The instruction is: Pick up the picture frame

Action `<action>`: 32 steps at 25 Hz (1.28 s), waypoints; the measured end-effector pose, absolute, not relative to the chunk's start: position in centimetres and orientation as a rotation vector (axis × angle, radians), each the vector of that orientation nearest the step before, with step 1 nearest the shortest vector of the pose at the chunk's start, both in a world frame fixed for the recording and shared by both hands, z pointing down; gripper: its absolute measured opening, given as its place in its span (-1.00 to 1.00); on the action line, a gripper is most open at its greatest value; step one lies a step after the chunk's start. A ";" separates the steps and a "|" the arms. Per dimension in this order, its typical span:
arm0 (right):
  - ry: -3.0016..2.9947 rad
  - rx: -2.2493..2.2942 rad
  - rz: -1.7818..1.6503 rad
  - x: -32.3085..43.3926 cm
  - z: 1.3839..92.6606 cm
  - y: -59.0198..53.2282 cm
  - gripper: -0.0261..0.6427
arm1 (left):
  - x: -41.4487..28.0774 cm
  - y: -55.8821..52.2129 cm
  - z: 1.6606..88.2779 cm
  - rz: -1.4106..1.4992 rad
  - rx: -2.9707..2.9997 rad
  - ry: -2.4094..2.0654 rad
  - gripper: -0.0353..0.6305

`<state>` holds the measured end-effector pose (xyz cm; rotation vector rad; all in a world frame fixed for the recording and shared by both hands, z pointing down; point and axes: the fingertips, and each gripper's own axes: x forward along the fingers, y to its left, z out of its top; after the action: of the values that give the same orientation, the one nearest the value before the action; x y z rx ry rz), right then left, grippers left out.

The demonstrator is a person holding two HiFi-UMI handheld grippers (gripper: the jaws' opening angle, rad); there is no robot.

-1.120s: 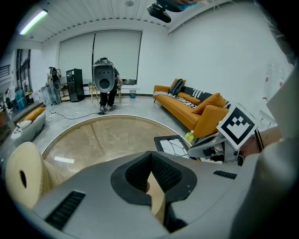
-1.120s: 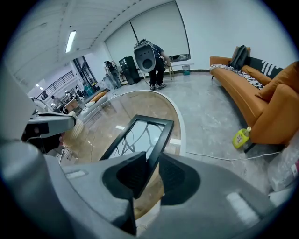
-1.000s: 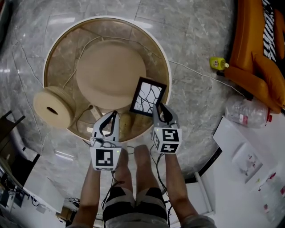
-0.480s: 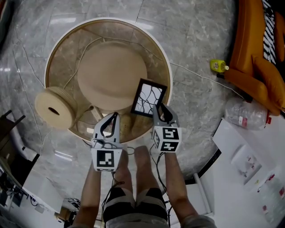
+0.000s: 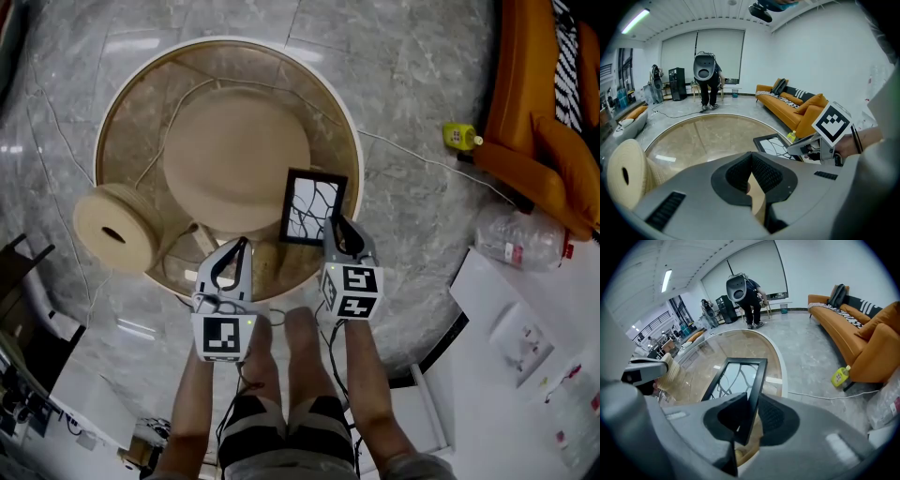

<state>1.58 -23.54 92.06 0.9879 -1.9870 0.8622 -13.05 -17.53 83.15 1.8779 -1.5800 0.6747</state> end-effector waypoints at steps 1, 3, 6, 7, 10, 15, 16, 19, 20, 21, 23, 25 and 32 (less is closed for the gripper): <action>-1.989 0.991 0.850 1.5 92.0 -23.6 -0.71 | -13.2 -17.5 83.1 0.673 1.877 -1.584 -0.84; -1.997 0.993 0.826 1.4 91.9 -23.7 -0.73 | -13.7 -17.5 82.9 0.658 1.850 -1.604 -0.84; -2.009 0.991 0.810 1.2 91.4 -23.6 -0.73 | -14.9 -17.3 82.5 0.670 1.854 -1.632 -0.84; -2.014 0.991 0.804 1.2 91.2 -23.6 -0.73 | -15.2 -17.3 82.4 0.674 1.858 -1.640 -0.84; -2.033 0.988 0.783 0.9 90.4 -23.5 -0.73 | -15.5 -17.2 81.9 0.681 1.890 -1.650 -0.84; -2.076 0.995 0.759 0.4 87.9 -23.7 -0.73 | -15.6 -17.3 80.0 0.654 1.865 -1.666 -0.84; -2.087 0.999 0.753 0.2 87.1 -23.8 -0.73 | -15.7 -17.3 79.5 0.658 1.880 -1.669 -0.84; -2.118 1.010 0.734 -0.5 84.5 -24.1 -0.73 | -16.1 -17.4 77.4 0.666 1.929 -1.677 -0.84; -2.128 1.015 0.724 -0.7 83.4 -24.2 -0.73 | -16.2 -17.5 76.5 0.650 1.915 -1.685 -0.84; -2.139 1.020 0.713 -0.8 82.2 -24.3 -0.73 | -16.3 -17.7 75.4 0.629 1.895 -1.695 -0.84; -2.163 1.034 0.693 -1.2 79.6 -24.5 -0.73 | -16.6 -17.8 73.1 0.622 1.913 -1.712 -0.84; -2.186 1.054 0.674 -1.5 76.7 -24.7 -0.73 | -17.1 -17.9 70.8 0.649 1.975 -1.725 -0.84; -2.273 1.143 0.604 -1.5 65.3 -25.0 -0.73 | -17.9 -17.9 61.4 0.619 2.023 -1.801 -0.84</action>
<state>-1.52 -24.96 65.32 1.1430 -2.2728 0.6039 -17.93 -17.86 61.43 2.0230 -1.8010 0.6186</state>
